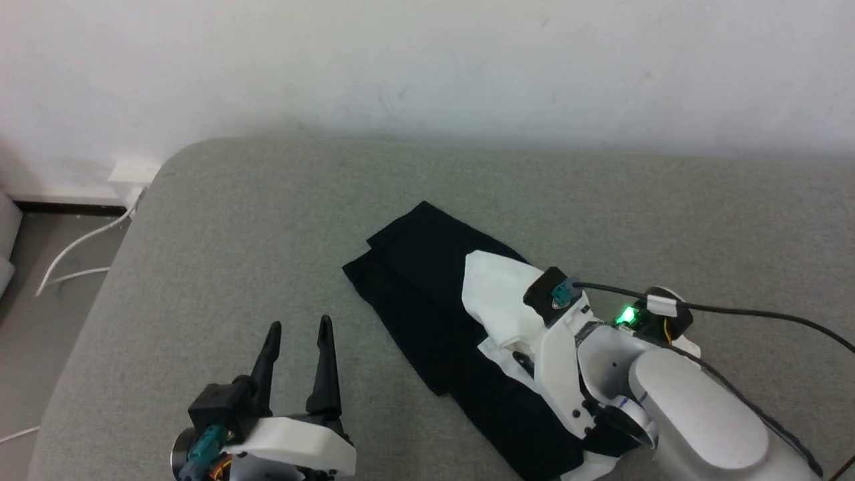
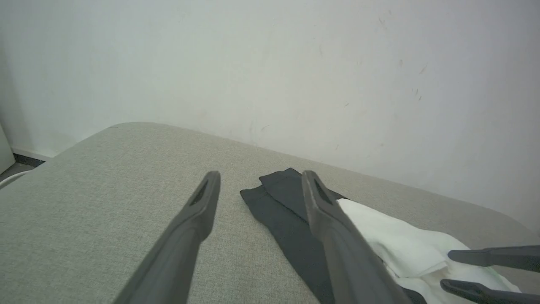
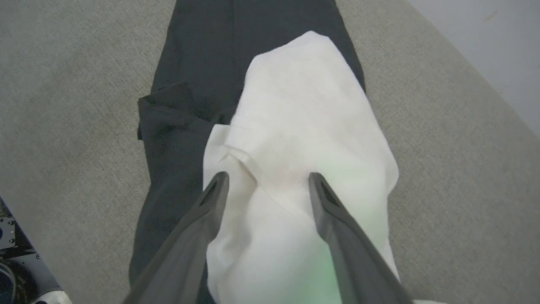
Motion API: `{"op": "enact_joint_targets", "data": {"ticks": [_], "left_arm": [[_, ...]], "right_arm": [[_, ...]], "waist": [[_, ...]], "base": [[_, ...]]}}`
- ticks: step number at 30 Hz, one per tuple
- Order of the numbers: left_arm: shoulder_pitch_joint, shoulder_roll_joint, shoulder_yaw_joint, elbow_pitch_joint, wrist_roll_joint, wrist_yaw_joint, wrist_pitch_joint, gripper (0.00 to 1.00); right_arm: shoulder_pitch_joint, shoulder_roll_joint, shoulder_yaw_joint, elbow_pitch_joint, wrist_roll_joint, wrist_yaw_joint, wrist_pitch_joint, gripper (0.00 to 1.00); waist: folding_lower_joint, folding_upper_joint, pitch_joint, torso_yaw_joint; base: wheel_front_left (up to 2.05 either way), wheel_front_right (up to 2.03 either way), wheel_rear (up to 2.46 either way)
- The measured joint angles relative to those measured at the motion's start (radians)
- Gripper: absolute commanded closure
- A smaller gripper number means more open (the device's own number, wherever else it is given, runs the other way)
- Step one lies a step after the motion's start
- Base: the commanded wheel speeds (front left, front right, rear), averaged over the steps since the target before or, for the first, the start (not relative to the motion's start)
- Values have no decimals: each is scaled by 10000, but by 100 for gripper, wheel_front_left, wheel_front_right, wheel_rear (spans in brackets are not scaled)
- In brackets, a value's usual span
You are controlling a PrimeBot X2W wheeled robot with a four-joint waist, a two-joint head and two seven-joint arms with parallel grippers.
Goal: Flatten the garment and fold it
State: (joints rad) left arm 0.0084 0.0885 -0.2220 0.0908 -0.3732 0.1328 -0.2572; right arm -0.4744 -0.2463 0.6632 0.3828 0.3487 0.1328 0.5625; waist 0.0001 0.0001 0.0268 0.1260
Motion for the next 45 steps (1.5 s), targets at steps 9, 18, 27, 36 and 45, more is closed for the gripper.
{"op": "enact_joint_targets", "data": {"ticks": [9,18,27,36,45], "left_arm": [[-1,-167,125,180,69,-100,2,0],[41,-247,349,180,134,-102,2,0],[159,-307,464,196,148,-105,2,0],[261,-318,491,353,234,-192,2,0],[264,-322,481,449,236,-194,2,0]], "right_arm": [[-727,4,-640,1300,-46,0,-1751,100],[-168,-65,-5072,1624,-322,0,-3400,100],[2927,290,-9906,533,-1438,-2,-2928,100],[4428,1662,-11384,-909,-1739,-4,-3103,0],[5462,1904,-10216,-3501,-1730,-4,-4700,0]], "waist": [[0,0,19,2],[-1,0,-188,-474],[-2,0,-392,-1208],[-2,0,-370,-1677],[-2,0,-504,-1573]], "base": [[0,0,0],[0,0,0],[0,0,0],[0,0,0],[0,0,0]]}}
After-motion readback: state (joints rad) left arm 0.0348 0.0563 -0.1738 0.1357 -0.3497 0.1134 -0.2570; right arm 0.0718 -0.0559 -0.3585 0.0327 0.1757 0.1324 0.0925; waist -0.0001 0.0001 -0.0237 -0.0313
